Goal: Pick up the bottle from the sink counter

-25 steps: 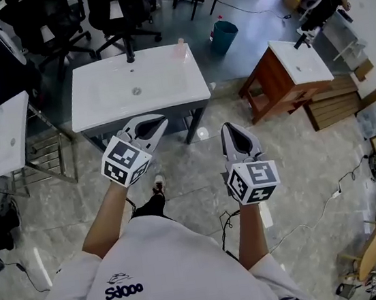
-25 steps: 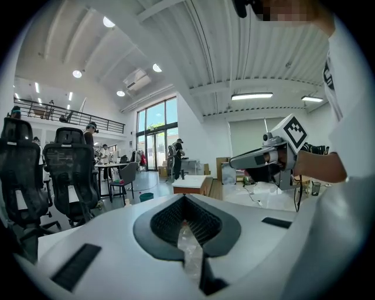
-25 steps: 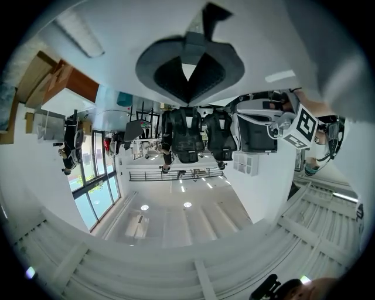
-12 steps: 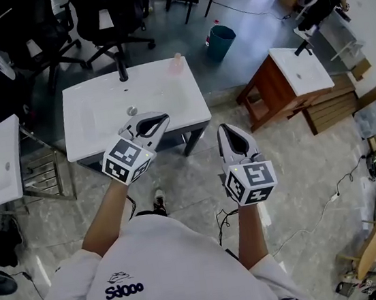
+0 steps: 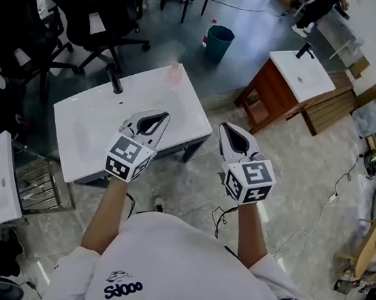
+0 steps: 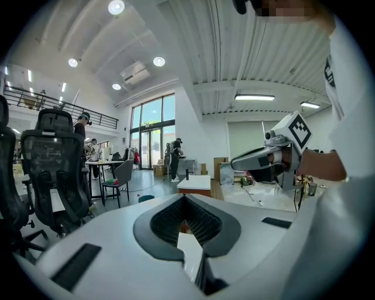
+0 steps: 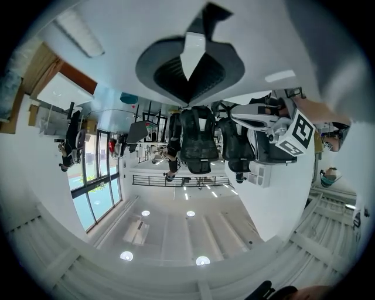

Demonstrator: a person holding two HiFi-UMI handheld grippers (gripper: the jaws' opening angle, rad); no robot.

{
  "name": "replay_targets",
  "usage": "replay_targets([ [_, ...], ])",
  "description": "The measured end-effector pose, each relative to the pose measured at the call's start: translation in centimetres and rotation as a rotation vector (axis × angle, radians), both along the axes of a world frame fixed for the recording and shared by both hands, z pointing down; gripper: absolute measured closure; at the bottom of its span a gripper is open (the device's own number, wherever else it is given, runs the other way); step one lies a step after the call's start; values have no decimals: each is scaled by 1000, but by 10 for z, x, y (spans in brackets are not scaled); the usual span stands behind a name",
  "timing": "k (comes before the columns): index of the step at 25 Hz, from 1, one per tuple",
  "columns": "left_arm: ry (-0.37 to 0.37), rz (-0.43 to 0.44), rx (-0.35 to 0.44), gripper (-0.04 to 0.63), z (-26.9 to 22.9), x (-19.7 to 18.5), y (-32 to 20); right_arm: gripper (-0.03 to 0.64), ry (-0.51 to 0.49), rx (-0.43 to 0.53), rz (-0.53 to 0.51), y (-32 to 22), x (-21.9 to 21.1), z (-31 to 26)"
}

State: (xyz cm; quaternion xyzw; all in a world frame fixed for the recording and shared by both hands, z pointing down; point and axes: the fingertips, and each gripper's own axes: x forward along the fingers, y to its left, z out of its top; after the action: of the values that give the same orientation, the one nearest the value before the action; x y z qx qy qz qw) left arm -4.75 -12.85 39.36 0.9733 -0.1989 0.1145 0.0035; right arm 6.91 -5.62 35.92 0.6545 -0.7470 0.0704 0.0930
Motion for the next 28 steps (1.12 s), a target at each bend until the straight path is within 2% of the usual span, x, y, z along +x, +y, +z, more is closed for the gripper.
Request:
replay_targets([
  [6, -15, 16, -4, 594, 7, 7, -31, 607, 12, -1, -42, -32, 0, 4],
  [11, -27, -4, -26, 594, 13, 13, -51, 607, 15, -9, -75, -56, 7, 4],
  [23, -10, -92, -86, 594, 18, 55, -100, 607, 10, -68, -130, -121, 67, 26],
  [28, -49, -132, -91, 594, 25, 75, -125, 607, 5, -74, -165, -149, 84, 34],
])
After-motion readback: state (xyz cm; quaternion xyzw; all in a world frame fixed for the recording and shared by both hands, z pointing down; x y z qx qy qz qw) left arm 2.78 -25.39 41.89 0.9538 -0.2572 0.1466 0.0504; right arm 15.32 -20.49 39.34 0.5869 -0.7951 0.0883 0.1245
